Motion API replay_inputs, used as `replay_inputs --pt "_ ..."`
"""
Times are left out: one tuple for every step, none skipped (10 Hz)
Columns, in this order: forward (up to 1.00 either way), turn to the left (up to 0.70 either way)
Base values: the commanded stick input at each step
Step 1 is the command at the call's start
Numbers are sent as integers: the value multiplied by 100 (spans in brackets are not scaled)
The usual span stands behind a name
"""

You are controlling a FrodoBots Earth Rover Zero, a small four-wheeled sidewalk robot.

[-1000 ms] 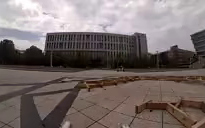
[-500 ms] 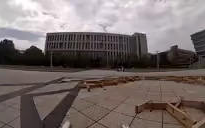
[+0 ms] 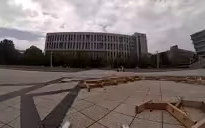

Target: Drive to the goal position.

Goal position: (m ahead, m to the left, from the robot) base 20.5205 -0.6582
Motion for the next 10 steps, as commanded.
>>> replay_inputs --pt "6 0" --pt "6 0" --pt "6 1" --pt "6 1" --pt "6 0" --pt "6 0" --pt "6 0" --pt "6 0" --pt "6 0" --pt "6 1"
